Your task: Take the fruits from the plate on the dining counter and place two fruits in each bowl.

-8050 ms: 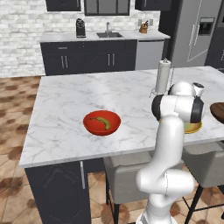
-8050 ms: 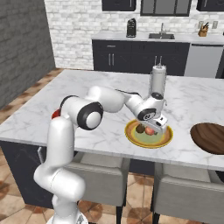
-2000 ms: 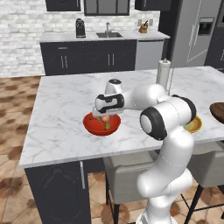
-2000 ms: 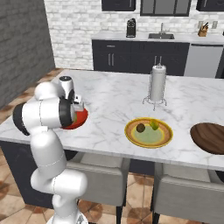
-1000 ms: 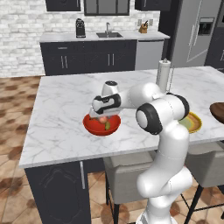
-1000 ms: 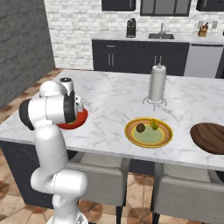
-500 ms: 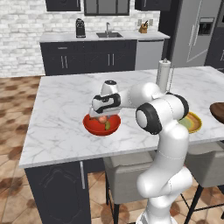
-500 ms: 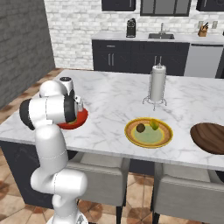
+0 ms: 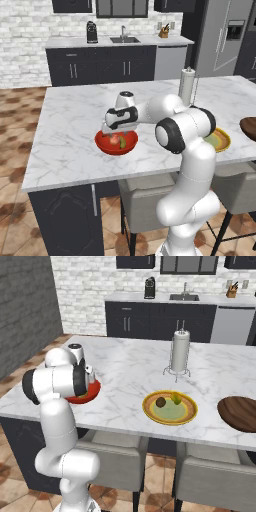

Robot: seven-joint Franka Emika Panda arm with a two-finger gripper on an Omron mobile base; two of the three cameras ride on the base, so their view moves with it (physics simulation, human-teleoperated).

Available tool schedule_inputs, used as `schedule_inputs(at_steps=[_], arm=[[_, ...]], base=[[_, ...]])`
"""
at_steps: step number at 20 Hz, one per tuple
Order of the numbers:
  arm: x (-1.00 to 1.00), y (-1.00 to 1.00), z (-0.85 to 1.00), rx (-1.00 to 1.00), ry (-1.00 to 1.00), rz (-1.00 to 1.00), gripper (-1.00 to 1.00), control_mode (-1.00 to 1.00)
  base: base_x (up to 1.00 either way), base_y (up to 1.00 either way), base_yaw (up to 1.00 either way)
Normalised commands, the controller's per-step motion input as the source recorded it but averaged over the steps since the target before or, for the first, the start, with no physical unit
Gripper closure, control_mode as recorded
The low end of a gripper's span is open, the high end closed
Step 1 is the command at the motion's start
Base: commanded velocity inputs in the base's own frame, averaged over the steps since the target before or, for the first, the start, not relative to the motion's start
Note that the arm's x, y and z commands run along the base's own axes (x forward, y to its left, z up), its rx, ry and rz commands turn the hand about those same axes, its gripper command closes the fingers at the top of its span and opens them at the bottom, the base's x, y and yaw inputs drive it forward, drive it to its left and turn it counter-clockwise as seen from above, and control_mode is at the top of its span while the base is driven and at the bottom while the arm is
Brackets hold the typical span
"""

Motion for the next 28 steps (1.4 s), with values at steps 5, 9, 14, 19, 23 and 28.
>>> schedule_inputs(at_steps=[5,9,14,19,23,28], arm=[[-0.22,-0.36,0.39,0.01,0.0,-0.01,-1.0,-1.0],[-0.72,-0.55,0.47,0.04,-0.16,-0.04,-1.0,-1.0],[-0.64,-0.45,0.25,0.05,-0.1,-0.06,-1.0,-1.0],[-0.43,-0.38,0.38,-0.01,-0.13,-0.14,-1.0,-1.0],[-0.12,-0.43,0.44,-0.09,-0.12,-0.2,-1.0,-1.0],[0.08,-0.5,0.21,-0.09,-0.01,-0.27,-1.0,-1.0]], base=[[0.0,0.0,0.0],[0.0,0.0,0.0],[0.0,0.0,0.0],[0.0,0.0,0.0],[0.0,0.0,0.0],[0.0,0.0,0.0]])
